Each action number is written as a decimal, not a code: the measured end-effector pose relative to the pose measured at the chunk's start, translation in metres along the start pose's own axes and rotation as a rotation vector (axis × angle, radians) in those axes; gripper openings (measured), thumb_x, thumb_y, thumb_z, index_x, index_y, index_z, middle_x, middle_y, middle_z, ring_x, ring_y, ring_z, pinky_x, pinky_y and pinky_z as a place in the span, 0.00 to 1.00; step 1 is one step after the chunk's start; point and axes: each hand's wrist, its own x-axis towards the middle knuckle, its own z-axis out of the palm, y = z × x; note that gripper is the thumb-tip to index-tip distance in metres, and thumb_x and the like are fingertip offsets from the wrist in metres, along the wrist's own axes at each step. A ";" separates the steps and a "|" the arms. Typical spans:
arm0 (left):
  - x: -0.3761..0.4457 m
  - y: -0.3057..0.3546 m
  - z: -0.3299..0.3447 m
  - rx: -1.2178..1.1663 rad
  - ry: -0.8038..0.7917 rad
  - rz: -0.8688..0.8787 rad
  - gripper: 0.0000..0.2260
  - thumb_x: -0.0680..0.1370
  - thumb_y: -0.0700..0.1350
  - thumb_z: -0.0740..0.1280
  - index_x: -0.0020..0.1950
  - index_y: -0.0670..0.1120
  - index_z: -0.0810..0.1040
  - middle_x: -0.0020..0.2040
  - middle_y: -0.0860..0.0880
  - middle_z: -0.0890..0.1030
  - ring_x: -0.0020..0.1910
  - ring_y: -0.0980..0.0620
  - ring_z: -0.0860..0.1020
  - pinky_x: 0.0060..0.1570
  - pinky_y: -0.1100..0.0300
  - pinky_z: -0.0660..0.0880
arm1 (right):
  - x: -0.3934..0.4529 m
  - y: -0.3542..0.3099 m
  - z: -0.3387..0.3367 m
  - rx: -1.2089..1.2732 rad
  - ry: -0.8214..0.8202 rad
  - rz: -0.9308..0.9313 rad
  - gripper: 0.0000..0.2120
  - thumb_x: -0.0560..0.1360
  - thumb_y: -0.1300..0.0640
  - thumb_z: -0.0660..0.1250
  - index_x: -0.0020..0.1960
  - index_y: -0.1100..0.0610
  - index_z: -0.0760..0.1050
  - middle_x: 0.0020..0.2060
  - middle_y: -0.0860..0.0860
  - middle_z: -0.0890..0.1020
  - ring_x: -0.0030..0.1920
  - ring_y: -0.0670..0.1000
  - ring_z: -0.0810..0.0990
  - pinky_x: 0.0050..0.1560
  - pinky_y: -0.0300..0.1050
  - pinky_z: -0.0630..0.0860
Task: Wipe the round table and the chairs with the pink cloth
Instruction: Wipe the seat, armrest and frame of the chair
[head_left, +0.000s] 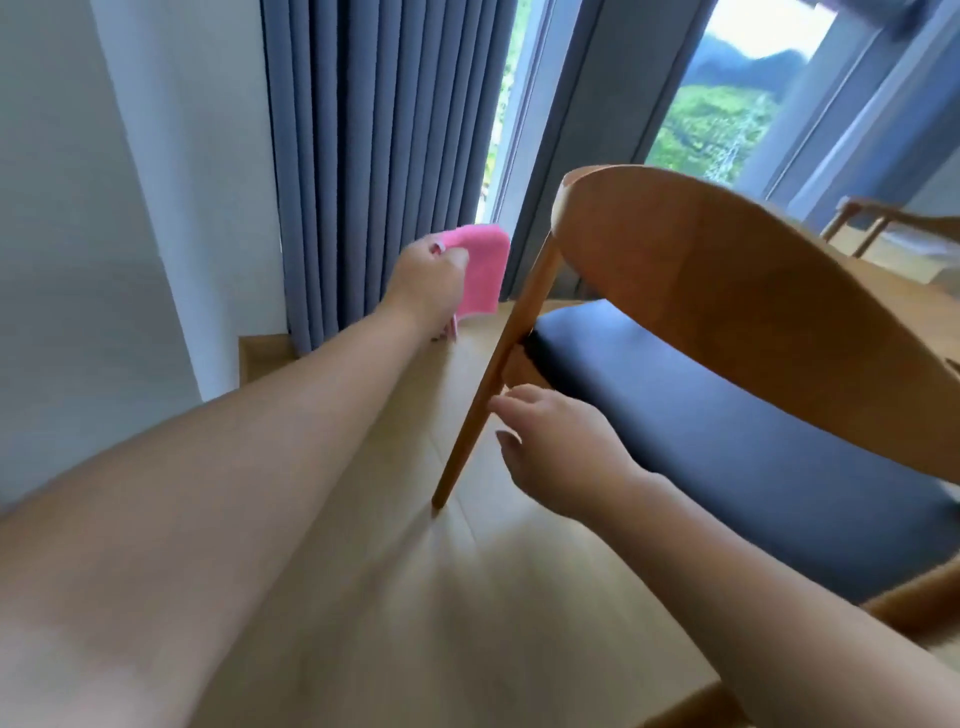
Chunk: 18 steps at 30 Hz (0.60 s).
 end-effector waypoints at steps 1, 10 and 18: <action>0.005 -0.002 0.008 -0.029 -0.010 0.020 0.11 0.81 0.46 0.55 0.61 0.51 0.73 0.46 0.54 0.74 0.45 0.54 0.74 0.34 0.66 0.71 | -0.006 0.003 0.002 -0.064 -0.002 -0.034 0.13 0.79 0.55 0.59 0.62 0.52 0.74 0.55 0.48 0.78 0.55 0.52 0.77 0.54 0.49 0.77; 0.023 0.041 0.058 -0.399 -0.204 0.236 0.17 0.82 0.41 0.55 0.69 0.48 0.74 0.65 0.51 0.76 0.65 0.54 0.73 0.68 0.57 0.67 | -0.071 0.022 -0.002 -0.160 -0.204 0.060 0.12 0.79 0.55 0.54 0.54 0.52 0.75 0.51 0.49 0.78 0.51 0.53 0.77 0.51 0.47 0.75; 0.001 0.029 0.088 -0.437 -0.235 0.344 0.22 0.84 0.47 0.50 0.78 0.49 0.52 0.78 0.51 0.53 0.77 0.55 0.50 0.76 0.57 0.46 | -0.094 0.019 0.017 -0.226 -0.290 0.070 0.14 0.79 0.53 0.52 0.54 0.52 0.75 0.51 0.48 0.78 0.50 0.55 0.77 0.50 0.48 0.74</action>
